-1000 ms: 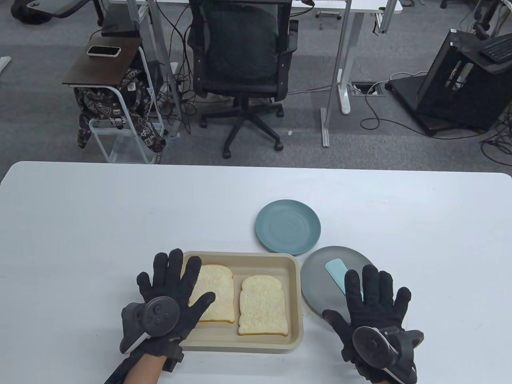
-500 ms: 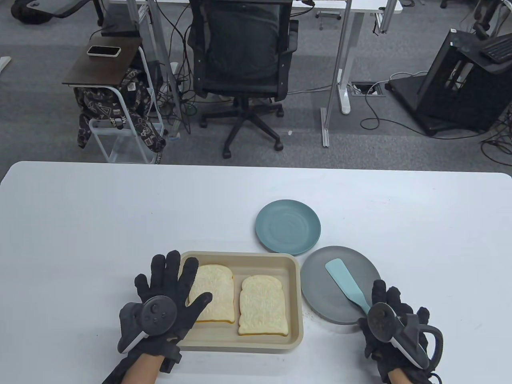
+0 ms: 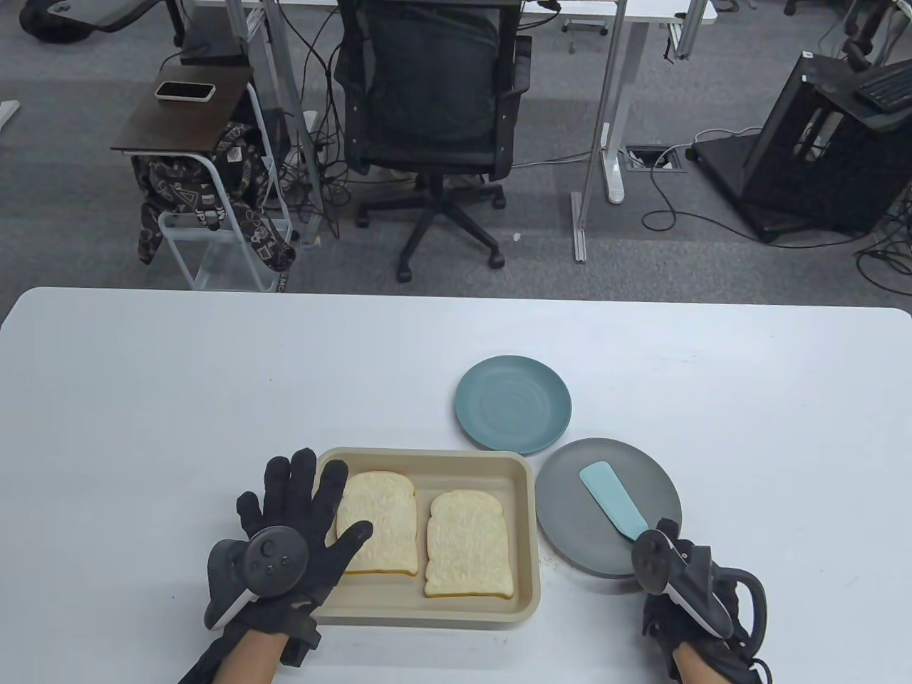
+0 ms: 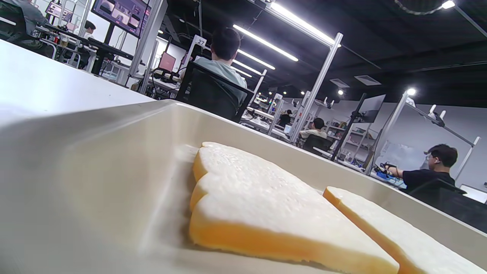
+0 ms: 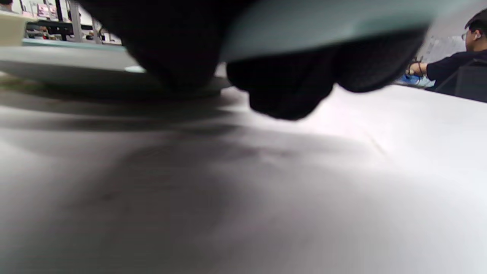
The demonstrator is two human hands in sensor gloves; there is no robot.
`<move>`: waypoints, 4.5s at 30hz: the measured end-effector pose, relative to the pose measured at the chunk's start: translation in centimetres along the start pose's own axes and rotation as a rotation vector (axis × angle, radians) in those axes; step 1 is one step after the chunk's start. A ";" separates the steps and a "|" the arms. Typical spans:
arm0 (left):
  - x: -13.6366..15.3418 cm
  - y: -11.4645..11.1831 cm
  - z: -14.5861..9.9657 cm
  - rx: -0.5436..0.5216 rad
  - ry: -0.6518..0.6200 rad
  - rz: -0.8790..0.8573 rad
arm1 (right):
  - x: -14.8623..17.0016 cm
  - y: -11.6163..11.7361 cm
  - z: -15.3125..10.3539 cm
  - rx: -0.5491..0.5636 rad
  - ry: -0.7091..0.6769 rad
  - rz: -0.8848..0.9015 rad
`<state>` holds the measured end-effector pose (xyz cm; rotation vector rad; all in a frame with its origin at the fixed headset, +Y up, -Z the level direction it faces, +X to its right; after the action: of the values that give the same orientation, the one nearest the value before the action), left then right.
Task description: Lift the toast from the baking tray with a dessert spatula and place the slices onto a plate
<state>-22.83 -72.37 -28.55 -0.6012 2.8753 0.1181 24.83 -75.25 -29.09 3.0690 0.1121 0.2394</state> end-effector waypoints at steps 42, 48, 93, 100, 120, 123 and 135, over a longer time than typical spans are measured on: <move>4.0 -3.8 0.9 0.179 0.407 0.090 | -3.9 -7.9 -2.7 0.325 -0.210 0.301; 4.1 -3.8 0.8 0.179 0.411 0.077 | -10.2 -11.4 -1.7 0.221 -0.476 0.128; 4.2 -3.8 0.8 0.175 0.401 0.051 | -20.2 -5.9 4.6 -0.233 -0.702 0.170; 4.2 -3.8 0.8 0.174 0.401 0.049 | -22.4 -5.4 3.9 -0.199 -0.713 0.191; 4.4 -3.8 0.8 0.180 0.398 0.033 | -22.0 -4.5 1.4 -0.127 -0.720 0.277; 4.4 -3.8 0.8 0.178 0.398 0.032 | -20.9 -5.3 0.9 -0.098 -0.709 0.239; 4.4 -3.8 0.8 0.180 0.398 0.026 | -14.8 -8.9 3.4 0.079 -0.469 0.385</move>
<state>-25.11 -77.49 -30.37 -0.6118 3.2241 -0.2860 10.19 -67.74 -35.26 3.0961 -0.5010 -0.4811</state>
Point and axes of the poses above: the tracker on the back of each hand, its own x axis roughly to the little-finger side, its own z axis roughly from the wrist to the fingertips, y = z × x, the point moved 1 cm from there along z, roughly from the wrist to the fingertips, and after that the axes turned 2 degrees about x, right-handed, at the moved point
